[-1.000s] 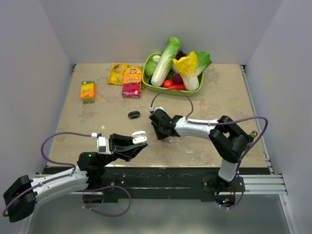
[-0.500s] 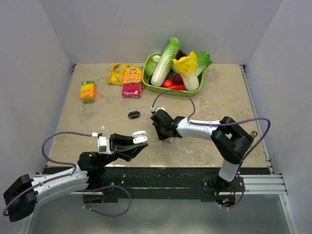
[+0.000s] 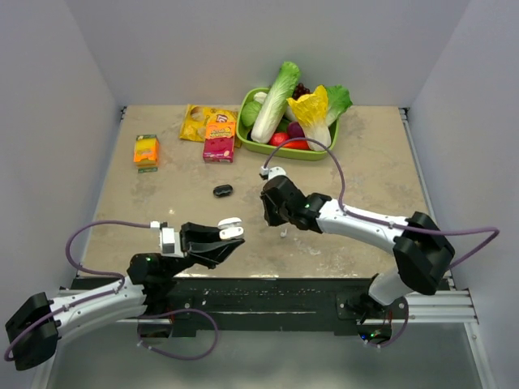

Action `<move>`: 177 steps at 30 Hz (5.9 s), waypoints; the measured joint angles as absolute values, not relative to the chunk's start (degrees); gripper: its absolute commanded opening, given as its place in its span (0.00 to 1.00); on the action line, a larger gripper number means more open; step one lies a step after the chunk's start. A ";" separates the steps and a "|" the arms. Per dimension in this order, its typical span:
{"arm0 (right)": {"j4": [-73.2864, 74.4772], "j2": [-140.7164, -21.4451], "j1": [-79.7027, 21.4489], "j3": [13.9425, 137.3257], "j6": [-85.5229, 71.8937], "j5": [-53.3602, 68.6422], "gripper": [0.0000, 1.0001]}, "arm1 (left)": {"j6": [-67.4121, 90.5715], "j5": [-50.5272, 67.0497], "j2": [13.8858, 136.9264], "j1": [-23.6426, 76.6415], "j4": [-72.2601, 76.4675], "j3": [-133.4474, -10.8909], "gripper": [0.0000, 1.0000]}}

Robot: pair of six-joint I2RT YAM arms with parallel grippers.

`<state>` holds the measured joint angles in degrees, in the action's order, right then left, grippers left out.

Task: Insert the wireless bluetooth earbuds into the charging case
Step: Pick up the earbud from the center of the board, then place the earbud in the charging case.

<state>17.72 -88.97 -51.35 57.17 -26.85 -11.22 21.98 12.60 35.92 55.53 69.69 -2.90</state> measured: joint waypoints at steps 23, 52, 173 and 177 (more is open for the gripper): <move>-1.83 -53.47 -51.35 51.72 -17.69 -9.30 0.00 | 18.11 8.25 31.53 55.53 61.04 -2.90 0.00; -15.44 -40.66 -51.66 43.16 -9.19 14.74 0.00 | 15.42 11.60 46.63 55.53 71.96 -6.31 0.00; -13.08 -37.12 -58.87 42.92 -9.45 -5.48 0.59 | 27.57 12.80 61.06 55.53 72.34 -20.14 0.00; -6.85 -37.98 -58.87 47.33 -10.13 -7.20 0.46 | 25.71 12.82 60.69 55.53 72.55 -19.75 0.00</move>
